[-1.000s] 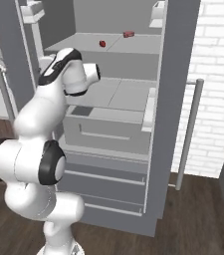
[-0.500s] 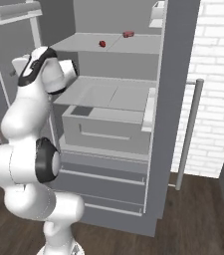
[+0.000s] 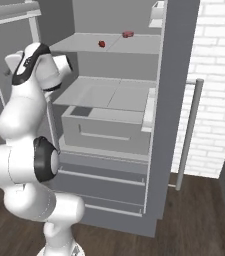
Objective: Take the strawberry from the fridge and place it on top of the pancake, located on the dining counter.
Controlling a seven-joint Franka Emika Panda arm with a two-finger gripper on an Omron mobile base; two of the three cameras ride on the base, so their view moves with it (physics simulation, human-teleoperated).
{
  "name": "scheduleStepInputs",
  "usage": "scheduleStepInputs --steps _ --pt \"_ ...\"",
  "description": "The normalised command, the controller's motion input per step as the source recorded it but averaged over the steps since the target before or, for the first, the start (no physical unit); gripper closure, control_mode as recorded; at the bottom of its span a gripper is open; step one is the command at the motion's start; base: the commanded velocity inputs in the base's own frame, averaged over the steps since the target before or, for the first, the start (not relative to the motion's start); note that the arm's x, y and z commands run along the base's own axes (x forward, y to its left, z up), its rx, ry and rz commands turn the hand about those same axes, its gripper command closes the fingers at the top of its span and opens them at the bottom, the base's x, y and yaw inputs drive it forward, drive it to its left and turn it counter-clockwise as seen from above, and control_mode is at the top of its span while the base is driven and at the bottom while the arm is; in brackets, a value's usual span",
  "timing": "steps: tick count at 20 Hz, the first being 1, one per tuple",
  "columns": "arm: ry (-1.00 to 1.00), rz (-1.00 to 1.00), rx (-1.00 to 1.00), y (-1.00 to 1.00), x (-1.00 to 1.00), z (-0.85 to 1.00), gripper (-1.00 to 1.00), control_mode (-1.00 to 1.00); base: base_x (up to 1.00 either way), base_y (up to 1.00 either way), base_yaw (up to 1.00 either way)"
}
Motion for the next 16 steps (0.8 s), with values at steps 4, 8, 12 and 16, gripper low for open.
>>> scheduleStepInputs --steps 4,8,12,16 --pt "-0.09 0.0 0.0 -0.31 -0.02 0.43 -1.0 -1.0 0.0 0.0 0.0" --pt "-0.2 0.0 0.0 -0.68 -0.15 0.15 -1.0 -1.0 0.0 0.0 0.0" --pt "-0.34 -0.1 -0.13 -0.7 -0.53 0.0 -1.0 -1.0 0.0 0.0 0.0" --pt "-0.38 -0.2 -0.29 -0.62 -0.67 -0.03 -1.0 -1.0 0.0 0.0 0.0"
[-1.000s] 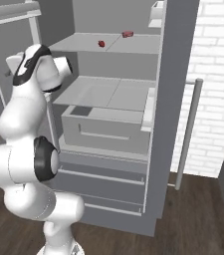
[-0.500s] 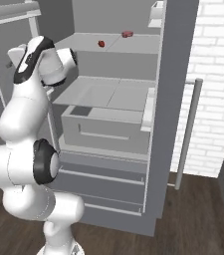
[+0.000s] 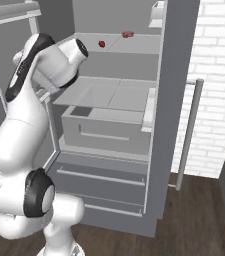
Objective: Take the strawberry from the fridge and place it on top of the pancake, located on the dining counter.
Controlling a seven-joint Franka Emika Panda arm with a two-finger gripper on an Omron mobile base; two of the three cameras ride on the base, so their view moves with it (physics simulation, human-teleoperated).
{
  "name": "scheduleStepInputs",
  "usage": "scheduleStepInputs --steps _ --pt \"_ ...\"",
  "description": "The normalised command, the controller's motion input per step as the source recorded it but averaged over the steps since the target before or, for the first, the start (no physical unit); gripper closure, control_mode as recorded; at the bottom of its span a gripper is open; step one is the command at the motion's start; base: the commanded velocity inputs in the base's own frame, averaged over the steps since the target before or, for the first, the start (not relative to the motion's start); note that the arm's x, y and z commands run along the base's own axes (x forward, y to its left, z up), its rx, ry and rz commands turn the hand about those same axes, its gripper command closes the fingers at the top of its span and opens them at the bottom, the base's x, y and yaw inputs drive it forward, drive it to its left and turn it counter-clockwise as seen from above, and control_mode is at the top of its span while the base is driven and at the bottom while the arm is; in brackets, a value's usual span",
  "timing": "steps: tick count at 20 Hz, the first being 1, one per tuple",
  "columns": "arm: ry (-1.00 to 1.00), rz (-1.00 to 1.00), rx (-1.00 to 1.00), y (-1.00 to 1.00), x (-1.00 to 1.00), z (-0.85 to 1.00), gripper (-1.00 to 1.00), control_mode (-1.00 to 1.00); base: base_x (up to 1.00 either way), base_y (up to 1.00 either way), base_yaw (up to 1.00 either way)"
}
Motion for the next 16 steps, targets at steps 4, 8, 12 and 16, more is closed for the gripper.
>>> scheduleStepInputs --steps 4,8,12,16 --pt "-0.36 -0.25 -0.31 -0.56 -0.68 -0.12 -1.0 -1.0 0.0 0.0 0.0" --pt "-0.3 -0.25 -0.27 -0.56 -0.63 -0.09 -1.0 -1.0 0.0 0.0 0.0" --pt "-0.27 -0.27 -0.22 -0.53 -0.61 0.0 -1.0 -1.0 0.0 0.0 0.0" --pt "-0.23 -0.27 -0.19 -0.44 -0.58 0.0 -1.0 -1.0 0.0 0.0 0.0"
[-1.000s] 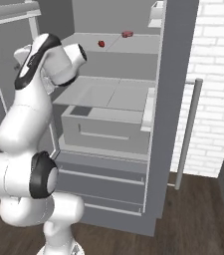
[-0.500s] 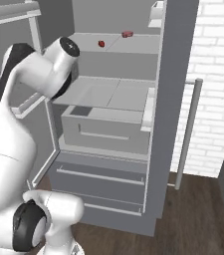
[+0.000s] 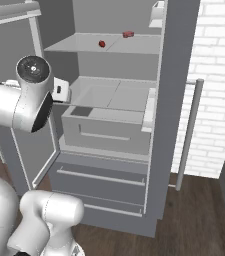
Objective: Take the strawberry from the fridge and place it on top of the pancake, located on the dining counter.
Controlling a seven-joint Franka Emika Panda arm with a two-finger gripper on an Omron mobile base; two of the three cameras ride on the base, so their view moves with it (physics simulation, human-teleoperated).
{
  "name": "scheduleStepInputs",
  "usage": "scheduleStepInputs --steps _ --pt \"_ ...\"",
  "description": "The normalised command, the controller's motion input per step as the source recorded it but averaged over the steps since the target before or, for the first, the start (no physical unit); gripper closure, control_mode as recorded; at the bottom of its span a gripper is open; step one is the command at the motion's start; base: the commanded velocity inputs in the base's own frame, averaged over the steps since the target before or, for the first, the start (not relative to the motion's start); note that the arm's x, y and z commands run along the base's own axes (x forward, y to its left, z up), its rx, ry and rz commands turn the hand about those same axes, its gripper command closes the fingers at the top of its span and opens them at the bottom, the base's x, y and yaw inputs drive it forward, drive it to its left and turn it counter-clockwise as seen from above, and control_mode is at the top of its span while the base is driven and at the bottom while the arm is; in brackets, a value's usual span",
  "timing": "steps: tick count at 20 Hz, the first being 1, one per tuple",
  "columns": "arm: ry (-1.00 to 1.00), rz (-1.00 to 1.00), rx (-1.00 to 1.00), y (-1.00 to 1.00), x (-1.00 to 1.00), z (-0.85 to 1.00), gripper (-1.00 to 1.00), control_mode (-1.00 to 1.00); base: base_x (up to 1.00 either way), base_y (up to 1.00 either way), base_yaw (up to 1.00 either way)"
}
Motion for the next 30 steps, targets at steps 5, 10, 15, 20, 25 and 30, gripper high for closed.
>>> scheduleStepInputs --steps 5,10,15,20,25,30 --pt "-0.13 -0.32 -0.15 -0.36 -0.58 0.0 -1.0 -1.0 0.0 0.0 0.0" --pt "0.0 -0.29 -0.1 -0.24 -0.51 0.0 -1.0 -1.0 0.0 0.0 0.0" --pt "0.0 -0.11 -0.01 -0.14 -0.51 0.0 -1.0 -1.0 0.0 0.0 0.0" --pt "0.01 0.0 0.0 0.0 -0.01 0.0 -1.0 -1.0 0.0 0.0 0.0" --pt "0.0 0.0 0.0 0.0 0.04 0.0 -1.0 1.0 0.3 0.0 0.0" --pt "0.0 0.0 0.0 0.0 0.0 0.0 -1.0 1.0 0.97 0.0 0.0"
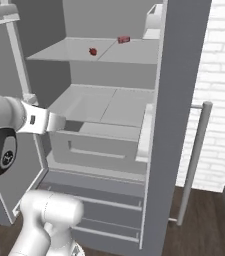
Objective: Take the strawberry from the fridge and place it on top of the pancake, located on the dining counter.
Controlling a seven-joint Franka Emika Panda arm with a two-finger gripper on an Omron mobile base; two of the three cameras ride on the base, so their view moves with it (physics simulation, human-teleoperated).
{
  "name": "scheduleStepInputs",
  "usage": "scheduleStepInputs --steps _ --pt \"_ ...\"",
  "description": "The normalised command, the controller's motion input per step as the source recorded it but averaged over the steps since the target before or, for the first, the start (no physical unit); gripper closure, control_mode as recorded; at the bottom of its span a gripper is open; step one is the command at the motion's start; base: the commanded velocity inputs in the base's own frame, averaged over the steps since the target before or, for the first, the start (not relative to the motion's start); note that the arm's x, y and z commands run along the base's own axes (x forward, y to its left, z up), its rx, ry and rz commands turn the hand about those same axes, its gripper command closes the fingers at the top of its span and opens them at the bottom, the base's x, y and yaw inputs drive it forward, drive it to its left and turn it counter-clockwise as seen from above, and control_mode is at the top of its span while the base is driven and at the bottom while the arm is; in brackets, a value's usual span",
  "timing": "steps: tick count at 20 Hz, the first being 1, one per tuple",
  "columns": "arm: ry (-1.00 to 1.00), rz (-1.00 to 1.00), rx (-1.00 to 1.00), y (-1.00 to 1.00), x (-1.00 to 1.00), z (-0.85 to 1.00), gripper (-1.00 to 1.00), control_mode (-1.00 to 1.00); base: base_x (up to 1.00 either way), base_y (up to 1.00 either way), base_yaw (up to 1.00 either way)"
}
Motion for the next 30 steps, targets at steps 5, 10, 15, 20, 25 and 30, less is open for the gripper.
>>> scheduleStepInputs --steps 5,10,15,20,25,30 --pt "0.0 0.0 0.0 0.0 0.0 0.0 -1.0 1.0 0.79 0.0 0.0" --pt "0.0 0.0 0.0 0.0 0.0 0.0 -1.0 1.0 0.24 0.0 0.0" --pt "-0.1 0.0 0.0 0.11 0.36 0.8 -1.0 -1.0 0.05 0.02 0.0" --pt "-0.11 0.0 0.0 0.03 0.54 1.0 -1.0 -1.0 0.0 0.0 0.0" --pt "0.01 -0.01 -0.01 0.03 0.46 0.4 -1.0 -1.0 0.0 0.0 0.0" --pt "0.07 0.02 -0.01 0.01 0.73 0.0 -1.0 -1.0 0.0 0.0 0.0"
